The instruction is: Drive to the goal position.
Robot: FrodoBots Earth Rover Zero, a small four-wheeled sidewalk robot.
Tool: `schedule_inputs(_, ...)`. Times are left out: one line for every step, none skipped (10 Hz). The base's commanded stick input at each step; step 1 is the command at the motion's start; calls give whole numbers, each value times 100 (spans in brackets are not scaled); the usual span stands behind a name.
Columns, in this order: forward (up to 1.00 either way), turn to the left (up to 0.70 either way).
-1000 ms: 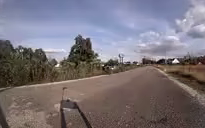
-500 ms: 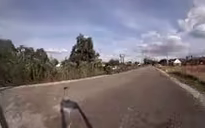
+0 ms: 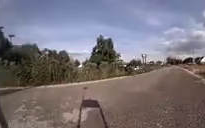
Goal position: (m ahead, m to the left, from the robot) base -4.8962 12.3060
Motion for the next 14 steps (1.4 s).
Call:
schedule_inputs(70, 35)
schedule_inputs(70, 35)
schedule_inputs(70, 35)
schedule_inputs(70, 35)
schedule_inputs(70, 35)
schedule_inputs(70, 35)
schedule_inputs(70, 35)
schedule_inputs(70, 35)
schedule_inputs(70, 35)
schedule_inputs(70, 35)
schedule_inputs(70, 35)
schedule_inputs(70, 35)
schedule_inputs(70, 35)
schedule_inputs(70, 35)
